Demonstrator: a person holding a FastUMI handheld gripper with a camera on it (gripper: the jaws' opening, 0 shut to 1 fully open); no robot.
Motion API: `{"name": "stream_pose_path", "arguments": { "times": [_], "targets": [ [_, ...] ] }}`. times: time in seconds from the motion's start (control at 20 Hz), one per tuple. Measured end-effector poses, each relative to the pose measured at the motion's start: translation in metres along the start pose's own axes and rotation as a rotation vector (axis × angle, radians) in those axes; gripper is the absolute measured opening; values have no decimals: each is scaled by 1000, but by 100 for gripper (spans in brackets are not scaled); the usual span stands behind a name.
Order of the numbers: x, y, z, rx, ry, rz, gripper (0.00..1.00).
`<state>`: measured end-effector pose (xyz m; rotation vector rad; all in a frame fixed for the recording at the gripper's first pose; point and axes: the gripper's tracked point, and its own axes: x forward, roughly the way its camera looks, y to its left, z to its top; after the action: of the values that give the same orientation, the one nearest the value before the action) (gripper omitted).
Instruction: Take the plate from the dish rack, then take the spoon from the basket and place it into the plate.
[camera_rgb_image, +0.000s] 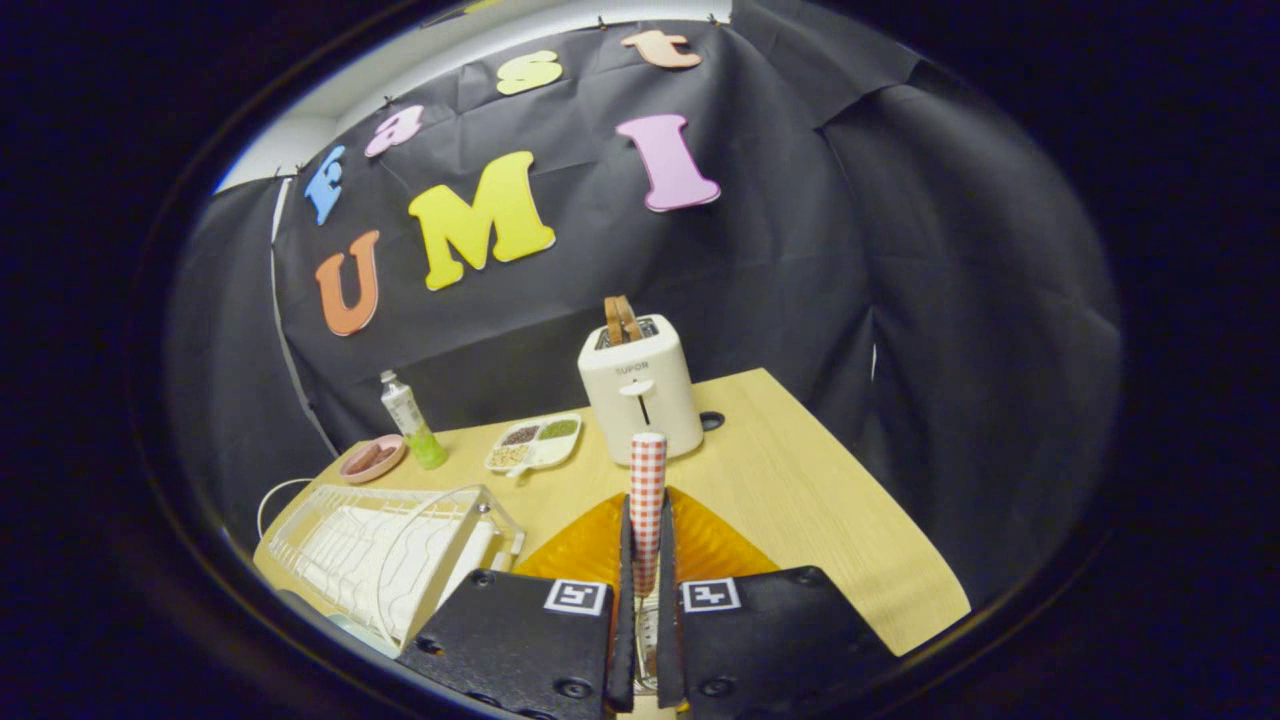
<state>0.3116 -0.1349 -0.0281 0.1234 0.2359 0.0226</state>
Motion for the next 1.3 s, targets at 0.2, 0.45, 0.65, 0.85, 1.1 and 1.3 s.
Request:
{"name": "stream_pose_path", "arguments": {
  "times": [0.2, 0.45, 0.65, 0.85, 1.1, 1.3],
  "targets": [
    [-38, 14, 33, -49, -114, -32, 14],
    [-103, 44, 67, -124, -231, -71, 14],
    [-162, 97, 69, -183, -305, -66, 14],
    [-215, 170, 50, -200, -358, -8, 14],
    [-235, 268, -11, -231, -291, 136, 14],
    [-232, 311, -64, -272, -261, 144, 14]
  ]
}}
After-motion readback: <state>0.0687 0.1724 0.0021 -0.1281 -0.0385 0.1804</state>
